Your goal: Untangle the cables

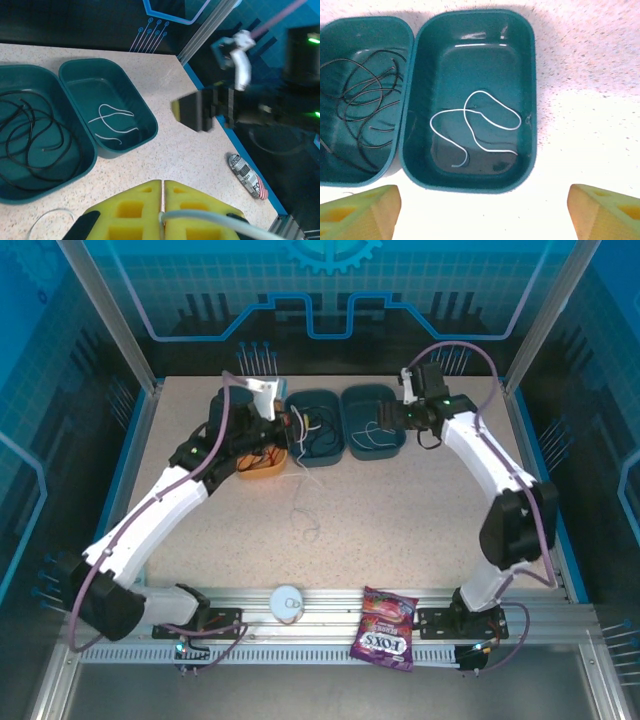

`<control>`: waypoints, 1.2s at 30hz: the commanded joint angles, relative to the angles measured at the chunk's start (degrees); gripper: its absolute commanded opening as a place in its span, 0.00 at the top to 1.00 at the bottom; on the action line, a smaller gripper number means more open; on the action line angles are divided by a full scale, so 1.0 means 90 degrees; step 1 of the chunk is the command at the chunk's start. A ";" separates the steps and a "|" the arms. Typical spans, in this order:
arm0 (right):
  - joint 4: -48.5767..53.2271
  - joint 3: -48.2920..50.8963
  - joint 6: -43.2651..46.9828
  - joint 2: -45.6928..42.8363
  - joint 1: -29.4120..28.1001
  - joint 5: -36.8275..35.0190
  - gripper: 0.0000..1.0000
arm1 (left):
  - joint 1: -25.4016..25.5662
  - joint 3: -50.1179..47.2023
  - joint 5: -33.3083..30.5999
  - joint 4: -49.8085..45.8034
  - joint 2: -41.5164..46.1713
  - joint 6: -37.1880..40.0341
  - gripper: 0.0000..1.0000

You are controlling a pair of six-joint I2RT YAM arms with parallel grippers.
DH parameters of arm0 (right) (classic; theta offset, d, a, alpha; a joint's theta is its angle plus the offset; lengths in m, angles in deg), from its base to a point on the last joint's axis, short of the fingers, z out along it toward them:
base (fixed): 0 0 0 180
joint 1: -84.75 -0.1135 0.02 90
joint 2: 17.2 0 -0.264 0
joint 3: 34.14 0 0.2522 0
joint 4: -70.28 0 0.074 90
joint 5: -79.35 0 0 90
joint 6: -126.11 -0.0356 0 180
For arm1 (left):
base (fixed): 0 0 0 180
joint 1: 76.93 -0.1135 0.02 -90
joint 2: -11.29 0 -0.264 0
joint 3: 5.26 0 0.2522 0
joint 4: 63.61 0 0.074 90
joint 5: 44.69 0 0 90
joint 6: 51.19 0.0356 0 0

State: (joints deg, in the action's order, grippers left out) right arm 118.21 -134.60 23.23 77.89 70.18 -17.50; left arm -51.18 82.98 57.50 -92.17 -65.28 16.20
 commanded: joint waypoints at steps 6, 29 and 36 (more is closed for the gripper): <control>-0.0142 0.1620 -0.0688 -0.2000 0.0080 -0.0542 0.00 | -0.0021 0.1643 -0.0054 0.0091 -0.1467 -0.0214 1.00; 0.1013 0.3595 -0.1038 -0.6031 0.0131 -0.1333 0.00 | 0.0077 0.5885 0.0853 0.0478 -0.5520 -0.0671 1.00; 0.1288 0.3649 -0.1188 -0.6327 0.0128 -0.1260 0.00 | 0.0099 0.6488 0.0843 0.0350 -0.6281 -0.0586 1.00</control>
State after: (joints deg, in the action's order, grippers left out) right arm 127.33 -102.73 13.94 21.56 70.62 -28.27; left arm -50.63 138.11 63.58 -88.90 -119.66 10.38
